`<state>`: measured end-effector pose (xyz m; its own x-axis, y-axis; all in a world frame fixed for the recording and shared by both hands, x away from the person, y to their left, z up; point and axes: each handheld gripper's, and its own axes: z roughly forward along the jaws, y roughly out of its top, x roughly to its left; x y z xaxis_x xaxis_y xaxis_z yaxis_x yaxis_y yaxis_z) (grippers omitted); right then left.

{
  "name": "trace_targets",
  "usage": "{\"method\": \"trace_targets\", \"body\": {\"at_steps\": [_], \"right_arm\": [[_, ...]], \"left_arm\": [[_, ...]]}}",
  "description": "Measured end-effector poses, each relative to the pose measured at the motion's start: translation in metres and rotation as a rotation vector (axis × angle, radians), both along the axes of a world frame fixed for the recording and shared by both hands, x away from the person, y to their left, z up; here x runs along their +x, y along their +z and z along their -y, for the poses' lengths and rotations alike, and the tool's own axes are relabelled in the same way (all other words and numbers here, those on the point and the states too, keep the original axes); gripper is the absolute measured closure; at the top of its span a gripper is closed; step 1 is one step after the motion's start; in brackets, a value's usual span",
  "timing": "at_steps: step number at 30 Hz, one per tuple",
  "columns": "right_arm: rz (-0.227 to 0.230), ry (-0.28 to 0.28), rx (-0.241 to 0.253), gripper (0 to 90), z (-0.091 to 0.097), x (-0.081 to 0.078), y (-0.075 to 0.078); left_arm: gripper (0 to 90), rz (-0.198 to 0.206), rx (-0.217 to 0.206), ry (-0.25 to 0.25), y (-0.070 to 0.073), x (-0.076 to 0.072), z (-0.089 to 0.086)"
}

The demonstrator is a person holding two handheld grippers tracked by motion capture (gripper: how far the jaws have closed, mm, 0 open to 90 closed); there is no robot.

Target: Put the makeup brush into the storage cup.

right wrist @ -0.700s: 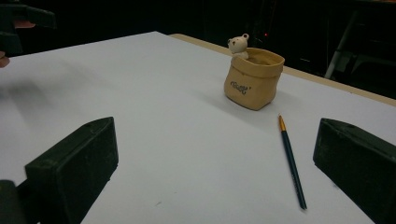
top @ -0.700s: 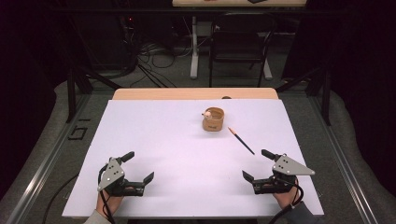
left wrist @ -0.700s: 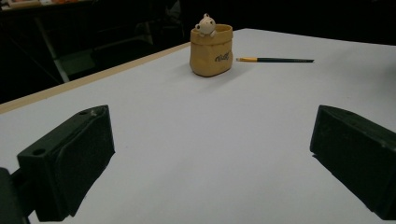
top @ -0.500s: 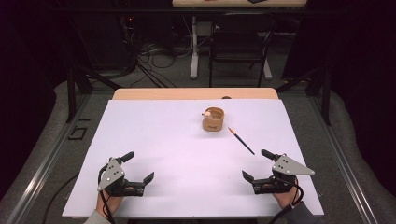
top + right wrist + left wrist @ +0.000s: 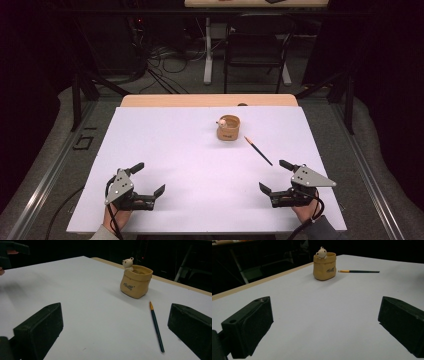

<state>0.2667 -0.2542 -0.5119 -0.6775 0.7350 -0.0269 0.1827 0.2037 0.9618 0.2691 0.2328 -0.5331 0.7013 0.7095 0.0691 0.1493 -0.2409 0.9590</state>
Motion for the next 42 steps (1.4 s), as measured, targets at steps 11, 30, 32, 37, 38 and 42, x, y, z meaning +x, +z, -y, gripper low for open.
{"method": "trace_targets", "body": {"at_steps": [11,30,32,37,38,42], "right_arm": [[0.001,-0.003,-0.013,0.0,-0.002,0.005,0.0],[-0.01,-0.001,-0.04,0.0,-0.006,0.021,-0.002],[-0.012,-0.005,-0.046,0.0,-0.005,0.023,-0.002],[-0.013,-0.005,-0.05,0.0,-0.006,0.029,-0.003],[-0.013,-0.004,-0.051,0.0,-0.006,0.03,-0.003],[-0.017,-0.007,-0.058,0.0,-0.006,0.034,-0.003]], "left_arm": [[0.0,-0.001,0.002,0.0,0.0,0.0,0.0],[0.0,-0.002,0.008,0.001,0.0,0.0,0.001],[0.0,-0.002,0.008,0.001,0.0,0.0,0.001],[0.0,-0.002,0.008,0.001,0.0,0.0,0.001],[0.0,-0.003,0.008,0.001,0.0,0.0,0.001],[0.0,-0.003,0.008,-0.001,0.0,0.0,0.001]]}}
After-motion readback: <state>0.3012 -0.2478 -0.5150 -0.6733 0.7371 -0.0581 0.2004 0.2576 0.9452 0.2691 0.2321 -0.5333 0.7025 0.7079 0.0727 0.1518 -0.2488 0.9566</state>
